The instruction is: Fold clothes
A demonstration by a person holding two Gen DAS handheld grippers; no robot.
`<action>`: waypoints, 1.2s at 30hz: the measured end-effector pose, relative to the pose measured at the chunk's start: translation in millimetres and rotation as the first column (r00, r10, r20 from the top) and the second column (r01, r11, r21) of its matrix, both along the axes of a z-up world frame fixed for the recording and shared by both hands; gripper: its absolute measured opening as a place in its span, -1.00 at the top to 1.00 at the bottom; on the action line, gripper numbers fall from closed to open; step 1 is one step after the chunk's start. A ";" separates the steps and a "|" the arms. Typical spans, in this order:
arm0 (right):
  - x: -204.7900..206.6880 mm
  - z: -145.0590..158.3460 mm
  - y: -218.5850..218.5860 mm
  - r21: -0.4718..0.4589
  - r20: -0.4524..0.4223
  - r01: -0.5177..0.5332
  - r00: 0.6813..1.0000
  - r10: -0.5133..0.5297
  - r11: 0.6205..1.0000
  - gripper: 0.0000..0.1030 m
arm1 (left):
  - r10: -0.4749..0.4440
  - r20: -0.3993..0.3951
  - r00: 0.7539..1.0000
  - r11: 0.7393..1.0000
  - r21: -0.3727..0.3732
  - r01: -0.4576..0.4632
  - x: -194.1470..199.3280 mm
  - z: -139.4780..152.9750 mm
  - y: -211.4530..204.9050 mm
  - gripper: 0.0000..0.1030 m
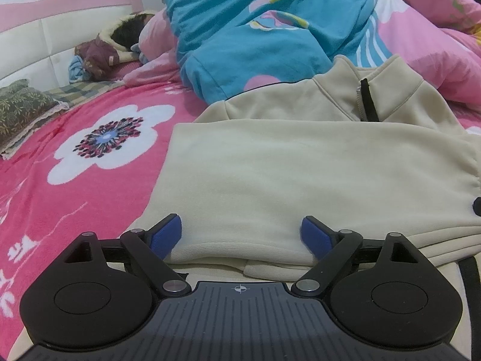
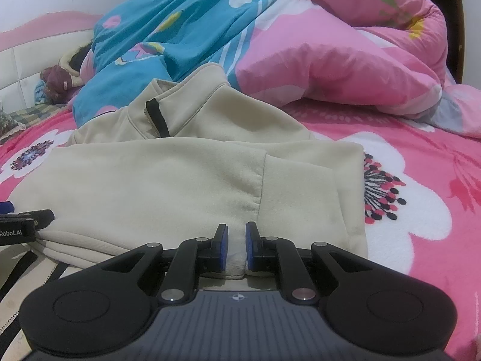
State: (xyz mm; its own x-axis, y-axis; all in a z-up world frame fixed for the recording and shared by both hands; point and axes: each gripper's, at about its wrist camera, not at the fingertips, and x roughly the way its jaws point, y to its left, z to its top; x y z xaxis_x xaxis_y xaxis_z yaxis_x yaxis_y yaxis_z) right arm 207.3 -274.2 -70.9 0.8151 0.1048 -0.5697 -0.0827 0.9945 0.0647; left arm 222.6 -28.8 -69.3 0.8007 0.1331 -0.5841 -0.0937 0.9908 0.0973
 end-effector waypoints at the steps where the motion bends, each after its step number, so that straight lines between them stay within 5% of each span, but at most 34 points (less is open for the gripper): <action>1: 0.2 0.2 -0.1 0.003 0.000 0.000 1.000 0.000 1.000 0.77 | 0.001 0.001 1.000 1.000 -0.003 -0.001 0.1 0.2 0.9 -0.73; 9: 3.0 4.3 6.2 -0.035 -0.019 0.001 1.000 -0.001 0.999 0.77 | -0.019 0.014 1.000 0.996 -0.083 0.020 -5.0 11.9 11.2 -0.73; 12: 6.7 14.4 7.3 -0.038 -0.066 -0.010 0.998 0.007 0.999 0.67 | -0.054 0.081 0.995 0.987 -0.146 0.065 -13.1 32.1 18.5 -0.73; 16: 12.5 50.7 0.0 0.058 -0.058 0.001 0.998 0.003 0.998 0.50 | -0.121 0.176 0.977 0.974 -0.170 0.151 -4.4 66.3 18.1 -0.73; 21: 44.9 101.6 -8.9 0.183 0.015 -0.053 0.999 0.051 0.982 0.31 | -0.144 0.186 0.972 0.943 -0.273 0.192 47.0 91.6 7.7 -0.70; 25: 96.9 113.7 -22.2 0.316 -0.025 -0.040 0.998 0.050 0.948 0.30 | -0.157 0.174 0.972 0.935 -0.291 0.203 95.8 97.9 -9.3 -0.48; 31: 172.5 108.8 -23.6 0.394 -0.067 -0.027 0.996 0.057 0.919 0.30 | -0.205 0.138 0.969 0.937 -0.257 0.235 153.0 89.5 -42.7 -0.26; 36: 212.0 94.4 -12.0 0.349 -0.098 0.005 0.995 0.031 0.937 0.30 | -0.212 0.102 0.972 0.947 -0.226 0.230 180.0 75.0 -60.8 0.21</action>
State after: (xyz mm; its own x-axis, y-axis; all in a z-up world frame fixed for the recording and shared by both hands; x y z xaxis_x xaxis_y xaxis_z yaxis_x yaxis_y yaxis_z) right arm 419.2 -286.2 23.4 0.7526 0.3217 -0.5745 -0.0703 0.9068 0.4157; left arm 402.7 -89.6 5.6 0.8374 -0.1855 -0.5141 0.1321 0.9814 -0.1389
